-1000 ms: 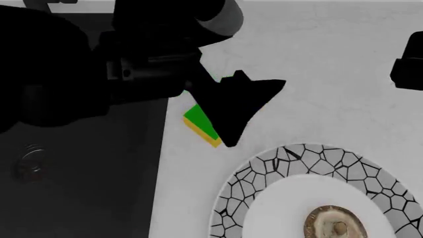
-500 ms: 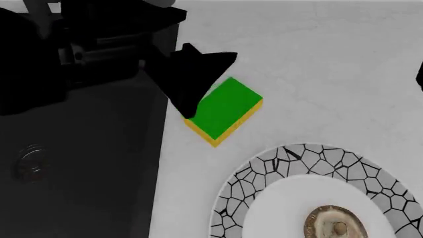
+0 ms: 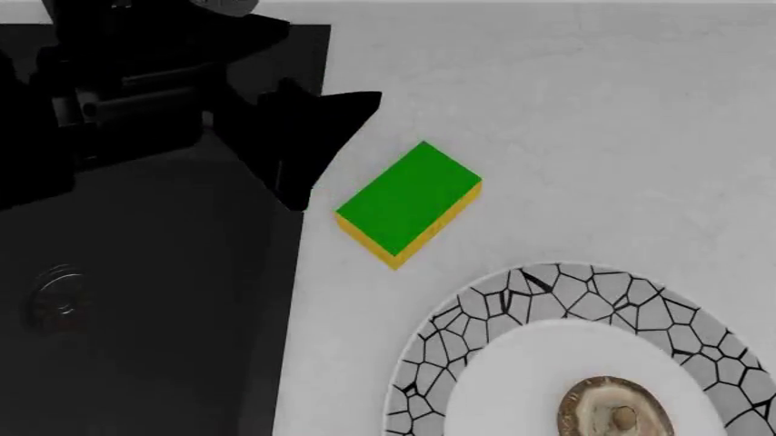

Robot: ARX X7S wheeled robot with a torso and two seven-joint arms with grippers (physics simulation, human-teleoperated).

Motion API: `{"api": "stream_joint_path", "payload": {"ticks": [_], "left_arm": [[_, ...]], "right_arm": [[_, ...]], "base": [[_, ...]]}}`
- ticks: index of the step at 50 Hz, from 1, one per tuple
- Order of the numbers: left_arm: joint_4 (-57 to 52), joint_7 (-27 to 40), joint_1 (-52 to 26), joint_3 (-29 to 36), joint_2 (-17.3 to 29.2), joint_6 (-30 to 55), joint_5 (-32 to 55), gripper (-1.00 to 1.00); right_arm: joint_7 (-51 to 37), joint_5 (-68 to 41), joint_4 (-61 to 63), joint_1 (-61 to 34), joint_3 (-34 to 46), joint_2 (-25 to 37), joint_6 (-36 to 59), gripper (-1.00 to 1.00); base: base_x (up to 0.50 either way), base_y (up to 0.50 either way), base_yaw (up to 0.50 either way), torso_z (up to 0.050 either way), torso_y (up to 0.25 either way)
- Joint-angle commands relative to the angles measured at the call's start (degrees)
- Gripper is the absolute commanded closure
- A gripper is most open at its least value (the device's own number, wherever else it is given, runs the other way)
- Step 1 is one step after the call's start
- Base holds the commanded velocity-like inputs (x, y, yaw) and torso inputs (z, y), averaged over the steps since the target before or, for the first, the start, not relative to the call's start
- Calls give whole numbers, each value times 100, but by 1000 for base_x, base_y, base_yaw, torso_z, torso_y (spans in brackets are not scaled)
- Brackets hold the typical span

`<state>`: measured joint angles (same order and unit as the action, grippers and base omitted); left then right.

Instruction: Pick the mushroom from the sink and place it on the plate located on the counter

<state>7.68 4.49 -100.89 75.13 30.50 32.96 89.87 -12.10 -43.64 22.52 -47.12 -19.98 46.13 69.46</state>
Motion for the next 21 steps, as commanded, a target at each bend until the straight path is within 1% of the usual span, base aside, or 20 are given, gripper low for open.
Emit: {"api": "stream_joint_path", "payload": {"ticks": [1, 9, 12, 17, 21], "left_arm": [[-173, 99, 28, -22, 239, 35, 24, -100], [-376, 218, 35, -94, 480, 51, 120, -100], [-507, 286, 29, -140, 626, 62, 183, -100], [-649, 380, 27, -207, 772, 60, 273, -100], [-876, 493, -2, -248, 966, 105, 340, -100]], "right_arm": [[40, -218, 300, 386, -682, 221, 217, -100], [132, -384, 515, 660, -1310, 472, 461, -100], [263, -390, 564, 903, -1693, 585, 488, -100], [228, -534, 713, 969, -2040, 615, 727, -100], [319, -579, 837, 1202, -2408, 660, 837, -100]], "base": [[0, 0, 0, 0, 0], [0, 0, 0, 0, 0], [0, 0, 0, 0, 0], [0, 0, 0, 0, 0], [0, 0, 0, 0, 0]]}}
